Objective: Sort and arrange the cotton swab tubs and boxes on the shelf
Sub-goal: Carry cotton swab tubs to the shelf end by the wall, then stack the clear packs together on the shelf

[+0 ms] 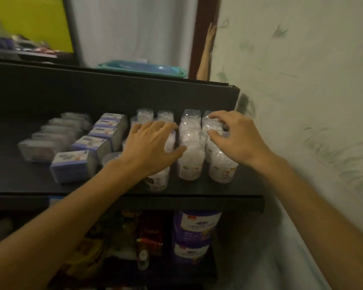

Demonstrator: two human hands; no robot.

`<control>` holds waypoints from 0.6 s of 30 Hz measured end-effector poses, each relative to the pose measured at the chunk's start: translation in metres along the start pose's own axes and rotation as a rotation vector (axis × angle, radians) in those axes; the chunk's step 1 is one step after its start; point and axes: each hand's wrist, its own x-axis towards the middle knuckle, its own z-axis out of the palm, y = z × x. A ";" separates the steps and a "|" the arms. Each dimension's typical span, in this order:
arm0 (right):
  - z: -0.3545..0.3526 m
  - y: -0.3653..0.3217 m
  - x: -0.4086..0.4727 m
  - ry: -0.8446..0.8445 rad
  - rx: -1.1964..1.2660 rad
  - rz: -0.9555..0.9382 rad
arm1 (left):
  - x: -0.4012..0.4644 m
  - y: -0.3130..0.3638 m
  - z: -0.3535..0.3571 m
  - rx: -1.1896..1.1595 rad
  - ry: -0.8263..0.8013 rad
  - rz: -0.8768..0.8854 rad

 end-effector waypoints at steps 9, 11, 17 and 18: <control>0.054 -0.104 0.033 -0.082 0.024 -0.168 | -0.057 -0.117 -0.046 0.031 0.007 -0.168; 0.068 -0.131 0.040 -0.094 0.024 -0.173 | -0.070 -0.146 -0.057 0.042 0.004 -0.172; 0.111 -0.218 0.063 -0.115 0.027 -0.198 | -0.109 -0.239 -0.092 0.057 -0.009 -0.239; 0.118 -0.232 0.066 -0.125 0.028 -0.195 | -0.115 -0.255 -0.097 0.061 -0.012 -0.244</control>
